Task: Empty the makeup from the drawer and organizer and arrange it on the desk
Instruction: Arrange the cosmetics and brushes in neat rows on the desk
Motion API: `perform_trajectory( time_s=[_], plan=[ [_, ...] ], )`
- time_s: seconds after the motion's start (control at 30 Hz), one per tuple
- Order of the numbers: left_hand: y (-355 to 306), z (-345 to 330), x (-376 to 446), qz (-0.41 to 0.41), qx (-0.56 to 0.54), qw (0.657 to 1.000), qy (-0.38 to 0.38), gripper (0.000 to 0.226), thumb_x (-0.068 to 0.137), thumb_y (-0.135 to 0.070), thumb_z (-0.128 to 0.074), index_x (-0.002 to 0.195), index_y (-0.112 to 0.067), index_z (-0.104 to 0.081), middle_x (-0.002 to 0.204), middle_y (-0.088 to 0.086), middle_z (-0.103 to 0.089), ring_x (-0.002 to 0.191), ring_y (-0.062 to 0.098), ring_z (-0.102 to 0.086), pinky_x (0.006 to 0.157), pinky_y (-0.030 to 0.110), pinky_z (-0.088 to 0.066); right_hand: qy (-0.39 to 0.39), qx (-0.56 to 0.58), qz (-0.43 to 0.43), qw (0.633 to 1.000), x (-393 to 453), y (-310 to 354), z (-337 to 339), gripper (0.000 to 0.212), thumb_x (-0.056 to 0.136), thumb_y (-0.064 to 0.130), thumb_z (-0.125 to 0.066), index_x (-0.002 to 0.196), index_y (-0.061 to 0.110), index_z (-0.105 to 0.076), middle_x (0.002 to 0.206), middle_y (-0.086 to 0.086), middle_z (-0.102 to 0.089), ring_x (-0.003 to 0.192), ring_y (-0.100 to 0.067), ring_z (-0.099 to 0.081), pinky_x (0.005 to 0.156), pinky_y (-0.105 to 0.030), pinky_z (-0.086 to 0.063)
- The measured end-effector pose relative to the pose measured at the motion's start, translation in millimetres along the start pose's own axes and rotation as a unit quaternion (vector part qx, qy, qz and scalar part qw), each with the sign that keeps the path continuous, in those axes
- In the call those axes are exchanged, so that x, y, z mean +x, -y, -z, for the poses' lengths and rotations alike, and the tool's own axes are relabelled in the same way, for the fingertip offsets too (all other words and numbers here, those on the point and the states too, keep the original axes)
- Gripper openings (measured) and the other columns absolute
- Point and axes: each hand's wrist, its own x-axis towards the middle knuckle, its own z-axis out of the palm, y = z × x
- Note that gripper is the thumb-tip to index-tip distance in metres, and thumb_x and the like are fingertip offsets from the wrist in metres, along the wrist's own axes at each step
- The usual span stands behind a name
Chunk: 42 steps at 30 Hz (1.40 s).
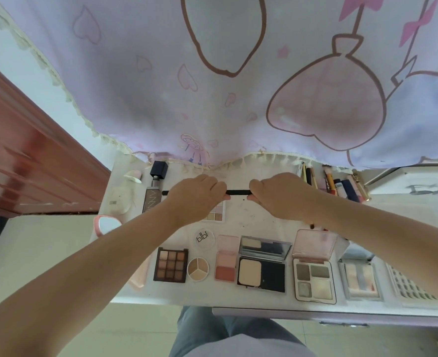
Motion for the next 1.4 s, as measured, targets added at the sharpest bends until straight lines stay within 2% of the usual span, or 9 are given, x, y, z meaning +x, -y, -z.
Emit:
perform_trajectory(
  time_s=[0.1, 0.2, 0.27, 0.33, 0.53, 0.67, 0.8, 1.03, 1.4],
  plan=[
    [18.7, -9.4, -17.8, 0.025, 0.028, 0.985, 0.169, 0.021, 0.099, -0.025, -0.034, 0.091, -0.008, -0.043, 0.074, 0.004, -0.060, 0.064, 0.019, -0.062, 0.047, 0.022, -0.039, 0.053, 0.020, -0.030, 0.998, -1.7, -23.1, -19.1, 0.024, 0.098, 0.024, -0.032, 0.116, 0.011, -0.041, 0.077, 0.002, -0.048, 0.058, -0.011, -0.042, 0.048, -0.023, -0.035],
    [61.9, -9.4, -65.9, 0.148, 0.004, 0.982, 0.115, 0.034, 0.061, 0.001, -0.079, 0.073, -0.001, -0.047, 0.047, 0.008, -0.055, 0.034, 0.022, -0.054, 0.029, 0.020, -0.033, 0.080, 0.048, -0.141, 0.986, -19.2, -78.6, -42.6, 0.034, 0.092, 0.017, -0.037, 0.125, 0.017, -0.045, 0.102, 0.000, -0.047, 0.076, -0.018, -0.050, 0.066, -0.036, -0.050],
    [60.3, -0.9, -65.4, 0.219, -0.003, 0.970, 0.105, 0.011, 0.083, -0.009, -0.053, 0.077, 0.000, -0.050, 0.053, 0.012, -0.058, 0.041, 0.024, -0.056, 0.035, 0.021, -0.037, 0.057, 0.011, -0.127, 0.990, -15.1, -72.4, -40.6, 0.030, 0.093, 0.022, -0.028, 0.118, 0.012, -0.041, 0.092, 0.001, -0.048, 0.065, -0.015, -0.047, 0.052, -0.028, -0.043],
    [38.0, -5.4, -34.8, 0.235, -0.020, 0.962, 0.139, 0.037, 0.097, -0.027, -0.027, 0.098, 0.000, -0.052, 0.088, 0.012, -0.064, 0.072, 0.024, -0.061, 0.056, 0.026, -0.046, -0.002, 0.066, -0.107, 0.992, 0.2, -40.5, -26.7, 0.032, 0.096, 0.030, -0.022, 0.114, 0.010, -0.039, 0.071, 0.003, -0.044, 0.055, -0.011, -0.041, 0.045, -0.022, -0.029],
    [3.0, -30.7, -4.4, 0.272, -0.013, 0.942, 0.198, 0.033, 0.101, -0.024, -0.020, 0.111, -0.005, -0.046, 0.111, 0.009, -0.058, 0.099, 0.024, -0.057, 0.073, 0.030, -0.045, -0.040, 0.103, -0.129, 0.985, 30.6, -31.5, -43.3, 0.020, 0.098, 0.020, -0.025, 0.102, 0.008, -0.041, 0.060, 0.003, -0.027, 0.049, -0.011, -0.028, 0.044, -0.026, -0.023],
    [-11.5, -43.0, 13.1, 0.368, -0.148, 0.882, 0.255, 0.026, 0.098, -0.012, -0.029, 0.111, 0.002, -0.047, 0.114, 0.016, -0.056, 0.104, 0.030, -0.055, 0.081, 0.033, -0.044, -0.053, 0.160, -0.131, 0.977, 40.9, -36.4, -51.9, 0.022, 0.097, 0.013, -0.030, 0.108, 0.004, -0.047, 0.092, -0.009, -0.052, 0.083, -0.024, -0.051, 0.068, -0.031, -0.037],
    [-21.1, -52.5, 33.1, 0.418, -0.298, 0.807, 0.292, 0.029, 0.097, -0.013, -0.033, 0.114, 0.006, -0.049, 0.121, 0.020, -0.054, 0.112, 0.031, -0.051, 0.088, 0.031, -0.040, -0.060, 0.150, -0.132, 0.978, 49.0, -49.9, -68.9, 0.031, 0.095, 0.011, -0.036, 0.120, 0.010, -0.054, 0.118, -0.010, -0.049, 0.112, -0.025, -0.041, 0.086, -0.031, -0.038],
    [-33.1, -62.0, 60.9, 0.432, -0.340, 0.807, 0.218, 0.028, 0.096, -0.020, -0.042, 0.105, 0.003, -0.055, 0.110, 0.017, -0.060, 0.103, 0.030, -0.056, 0.075, 0.029, -0.040, -0.056, 0.139, -0.158, 0.976, 55.4, -64.9, -78.3, 0.038, 0.090, 0.002, -0.043, 0.123, 0.017, -0.053, 0.124, -0.005, -0.045, 0.120, -0.023, -0.034, 0.095, -0.028, -0.028],
    [-50.9, -86.3, 48.9, 0.380, -0.307, 0.807, 0.331, 0.026, 0.094, -0.013, -0.045, 0.116, -0.002, -0.043, 0.119, 0.016, -0.055, 0.109, 0.029, -0.054, 0.081, 0.032, -0.045, -0.003, 0.230, -0.179, 0.957, 88.3, -63.6, -82.2, 0.032, 0.090, -0.003, -0.039, 0.120, 0.002, -0.049, 0.124, -0.014, -0.042, 0.109, -0.029, -0.046, 0.081, -0.031, -0.039]
  ],
)
